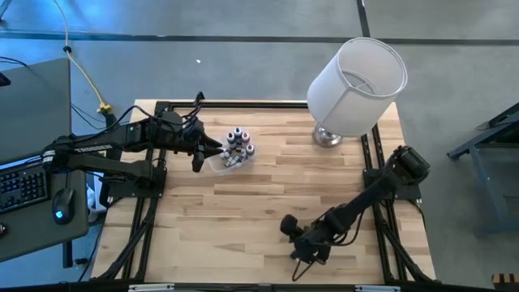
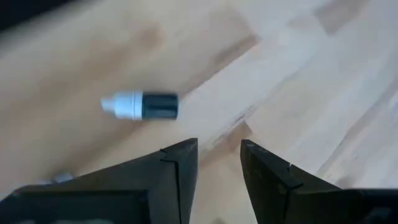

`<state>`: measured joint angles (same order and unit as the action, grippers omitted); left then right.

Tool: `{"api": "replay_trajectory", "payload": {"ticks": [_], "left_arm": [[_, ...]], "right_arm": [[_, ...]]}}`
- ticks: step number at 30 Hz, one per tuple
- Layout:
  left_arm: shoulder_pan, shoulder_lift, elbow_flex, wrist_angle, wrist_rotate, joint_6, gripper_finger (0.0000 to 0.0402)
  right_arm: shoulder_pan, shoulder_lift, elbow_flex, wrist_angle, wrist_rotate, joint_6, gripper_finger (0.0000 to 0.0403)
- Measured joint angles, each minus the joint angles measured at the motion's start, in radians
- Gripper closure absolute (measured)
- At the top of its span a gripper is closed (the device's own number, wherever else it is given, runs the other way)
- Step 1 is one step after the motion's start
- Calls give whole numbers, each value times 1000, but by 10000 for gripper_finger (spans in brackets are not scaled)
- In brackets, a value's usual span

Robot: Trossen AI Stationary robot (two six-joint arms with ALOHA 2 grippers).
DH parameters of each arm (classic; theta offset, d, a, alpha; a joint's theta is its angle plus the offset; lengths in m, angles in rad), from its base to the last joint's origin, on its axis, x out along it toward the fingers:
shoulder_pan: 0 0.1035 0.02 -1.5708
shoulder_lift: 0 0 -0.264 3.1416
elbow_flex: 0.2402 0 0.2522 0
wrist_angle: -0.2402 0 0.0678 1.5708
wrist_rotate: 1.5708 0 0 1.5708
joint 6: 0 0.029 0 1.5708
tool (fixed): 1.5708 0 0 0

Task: Pick & Place food coloring
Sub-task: Put the small purple food coloring bottle into the transparent bin

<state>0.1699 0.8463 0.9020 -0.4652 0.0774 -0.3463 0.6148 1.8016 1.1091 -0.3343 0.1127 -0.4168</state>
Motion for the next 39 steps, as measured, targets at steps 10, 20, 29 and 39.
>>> {"api": "replay_trajectory", "payload": {"ticks": [10, 20, 29, 39], "left_arm": [[0, 0, 0, 0, 14, -1, 290], [0, 0, 0, -8, 49, 3, 290], [0, 0, 0, -14, 83, 137, 290], [0, 0, 0, -34, 90, 174, 290]], "right_arm": [[-14, -30, 1, 110, -171, 618, 288], [-8, -19, 18, 101, -115, 936, 288], [4, 27, 18, 79, -158, 1062, 288], [11, 74, 18, 63, -177, 1160, 288]]}}
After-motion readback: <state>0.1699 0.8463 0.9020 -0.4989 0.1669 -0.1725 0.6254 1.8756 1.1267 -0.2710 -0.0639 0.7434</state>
